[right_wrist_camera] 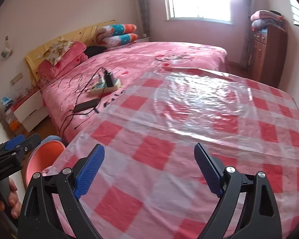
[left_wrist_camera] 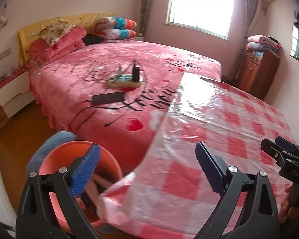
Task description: Collect trash
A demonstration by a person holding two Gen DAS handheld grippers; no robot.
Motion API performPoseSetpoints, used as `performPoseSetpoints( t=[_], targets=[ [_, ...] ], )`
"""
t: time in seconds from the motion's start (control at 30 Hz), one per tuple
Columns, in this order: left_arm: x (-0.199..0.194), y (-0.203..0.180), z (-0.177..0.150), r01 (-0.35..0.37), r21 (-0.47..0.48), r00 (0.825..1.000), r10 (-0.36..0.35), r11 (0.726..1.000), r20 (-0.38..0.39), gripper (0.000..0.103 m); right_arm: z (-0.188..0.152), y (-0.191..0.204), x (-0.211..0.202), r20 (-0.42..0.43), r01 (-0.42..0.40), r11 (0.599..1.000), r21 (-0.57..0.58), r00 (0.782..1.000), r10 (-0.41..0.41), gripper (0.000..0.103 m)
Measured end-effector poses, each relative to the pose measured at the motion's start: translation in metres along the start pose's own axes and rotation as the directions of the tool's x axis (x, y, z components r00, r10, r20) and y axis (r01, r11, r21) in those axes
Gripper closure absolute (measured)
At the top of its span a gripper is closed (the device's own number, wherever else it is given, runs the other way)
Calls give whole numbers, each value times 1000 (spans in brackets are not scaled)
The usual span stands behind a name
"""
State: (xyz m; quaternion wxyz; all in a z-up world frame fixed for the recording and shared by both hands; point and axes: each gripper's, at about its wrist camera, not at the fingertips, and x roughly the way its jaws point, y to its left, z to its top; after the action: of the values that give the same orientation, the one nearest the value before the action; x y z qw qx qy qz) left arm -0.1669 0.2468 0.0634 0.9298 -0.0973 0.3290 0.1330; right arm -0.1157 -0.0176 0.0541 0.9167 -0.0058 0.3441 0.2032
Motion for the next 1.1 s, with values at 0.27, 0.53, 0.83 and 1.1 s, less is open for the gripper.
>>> performPoseSetpoints(
  t=[0.27,0.53,0.83,1.1],
  targets=[
    [2,-49,2,52,63,999,-52,997,5,6,-6,-42,-14,36,57,997,49,998,-58,13],
    [12,-102,1,94,129,996,-93,987,-14,4,-15,-77,-26,50,117,989,86,991,-122,13],
    [21,-147,0,113,175,994,-111,978,-21,4,-19,-112,-37,73,176,975,135,980,-187,9],
    [31,-175,-2,139,190,990,-132,972,-49,4,-23,-140,-46,87,233,958,167,964,-250,9]
  ],
)
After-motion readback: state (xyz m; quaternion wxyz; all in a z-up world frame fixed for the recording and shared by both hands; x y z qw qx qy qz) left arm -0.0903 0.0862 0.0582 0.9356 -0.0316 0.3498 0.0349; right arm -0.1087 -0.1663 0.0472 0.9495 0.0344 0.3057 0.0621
